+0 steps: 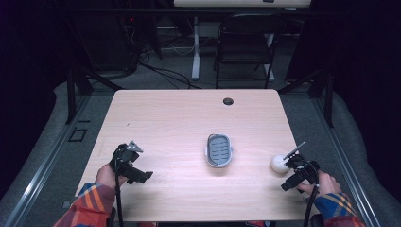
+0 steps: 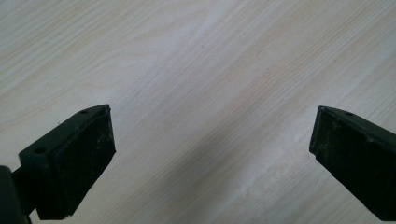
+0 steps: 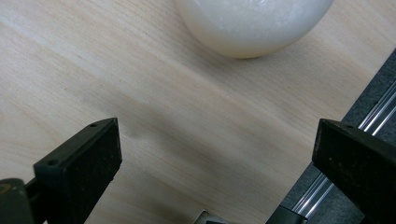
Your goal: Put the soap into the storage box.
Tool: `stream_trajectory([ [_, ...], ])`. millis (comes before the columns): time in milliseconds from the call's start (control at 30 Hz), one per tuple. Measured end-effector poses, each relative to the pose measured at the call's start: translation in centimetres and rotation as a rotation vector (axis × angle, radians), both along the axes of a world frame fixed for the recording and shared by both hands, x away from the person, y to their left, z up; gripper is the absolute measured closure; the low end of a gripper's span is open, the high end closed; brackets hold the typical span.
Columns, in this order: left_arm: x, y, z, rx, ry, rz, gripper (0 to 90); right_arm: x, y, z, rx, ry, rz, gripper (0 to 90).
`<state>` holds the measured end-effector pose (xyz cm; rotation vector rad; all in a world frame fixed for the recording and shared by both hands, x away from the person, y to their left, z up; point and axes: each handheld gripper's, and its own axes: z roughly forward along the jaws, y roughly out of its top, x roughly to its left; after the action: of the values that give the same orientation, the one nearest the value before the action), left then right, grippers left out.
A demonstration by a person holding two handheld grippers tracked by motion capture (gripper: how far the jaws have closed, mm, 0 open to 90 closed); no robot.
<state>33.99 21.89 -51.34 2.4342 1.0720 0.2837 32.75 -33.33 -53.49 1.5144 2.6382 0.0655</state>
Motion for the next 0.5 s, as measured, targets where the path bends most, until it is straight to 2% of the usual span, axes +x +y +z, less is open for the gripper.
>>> stream_trajectory([
  [33,-0.01,-0.03,0.00,0.001,0.002,0.001,0.3,0.01,-0.02,-0.02,0.000,0.004,0.000,1.1],
  [67,-0.03,-0.06,0.01,0.001,0.001,0.001,0.3,-0.15,-0.01,-0.31,0.030,-0.022,-0.023,1.1],
  [133,-0.04,-0.05,0.02,0.000,0.001,-0.001,0.3,0.01,-0.04,0.02,0.002,0.011,0.002,1.1],
  [167,-0.05,-0.03,0.01,0.000,0.002,-0.001,0.3,-0.15,0.01,-0.32,0.025,-0.019,-0.020,1.1],
  [233,-0.05,0.01,0.04,-0.001,0.000,-0.002,0.3,0.02,0.01,-0.03,-0.007,0.011,0.005,1.2],
  [367,-0.04,-0.05,0.03,-0.002,0.003,-0.006,0.3,-0.01,0.03,-0.20,0.002,0.009,-0.001,1.5],
  [400,-0.04,-0.03,0.02,-0.003,0.002,-0.007,0.3,-0.13,0.10,-0.40,0.019,-0.011,-0.020,1.5],
  [500,-0.06,0.02,0.04,-0.001,0.002,-0.005,0.3,0.05,0.17,-0.16,-0.008,0.014,0.006,1.8],
])
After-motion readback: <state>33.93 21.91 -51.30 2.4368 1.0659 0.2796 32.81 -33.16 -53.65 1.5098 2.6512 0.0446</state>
